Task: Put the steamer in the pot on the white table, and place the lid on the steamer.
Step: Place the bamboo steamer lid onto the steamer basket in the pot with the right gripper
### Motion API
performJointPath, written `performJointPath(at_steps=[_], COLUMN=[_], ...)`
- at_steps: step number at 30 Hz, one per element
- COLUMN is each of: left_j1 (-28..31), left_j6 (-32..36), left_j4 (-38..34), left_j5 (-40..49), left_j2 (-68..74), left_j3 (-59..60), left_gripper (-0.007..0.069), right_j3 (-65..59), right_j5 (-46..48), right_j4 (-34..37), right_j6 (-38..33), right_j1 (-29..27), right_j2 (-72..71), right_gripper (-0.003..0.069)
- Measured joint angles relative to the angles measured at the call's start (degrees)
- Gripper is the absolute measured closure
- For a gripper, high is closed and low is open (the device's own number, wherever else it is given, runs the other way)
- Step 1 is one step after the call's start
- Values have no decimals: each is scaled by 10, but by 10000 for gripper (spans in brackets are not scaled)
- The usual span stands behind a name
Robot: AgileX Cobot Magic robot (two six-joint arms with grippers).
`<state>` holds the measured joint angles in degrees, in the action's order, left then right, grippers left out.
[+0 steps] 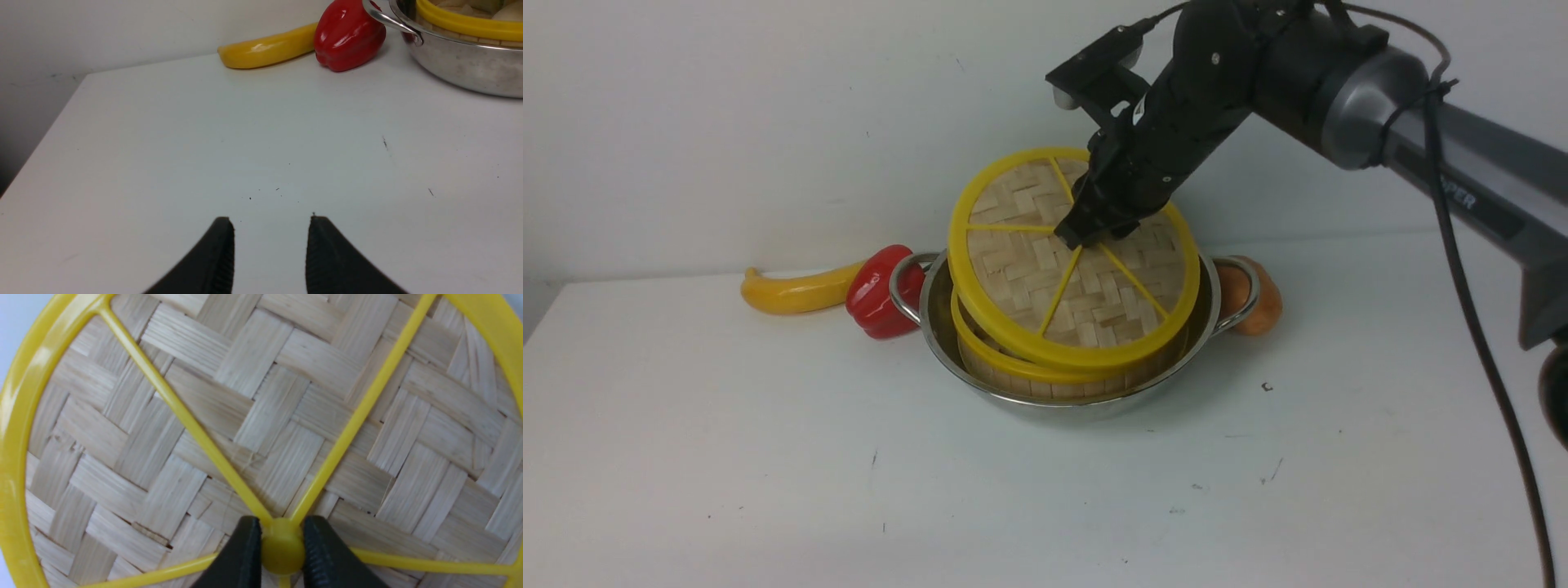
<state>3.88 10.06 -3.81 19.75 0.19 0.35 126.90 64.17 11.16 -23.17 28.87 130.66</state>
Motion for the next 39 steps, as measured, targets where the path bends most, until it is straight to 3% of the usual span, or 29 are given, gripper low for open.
performJointPath(at_steps=[39], left_j1=[0], left_j6=[1], left_j4=[0], left_j5=[0], left_j2=[0], left_j3=[0], left_gripper=[383], right_j3=[-1], right_j5=[-73], right_j4=[21], right_j6=[-64], right_j1=[3], right_j2=[42], right_gripper=[518])
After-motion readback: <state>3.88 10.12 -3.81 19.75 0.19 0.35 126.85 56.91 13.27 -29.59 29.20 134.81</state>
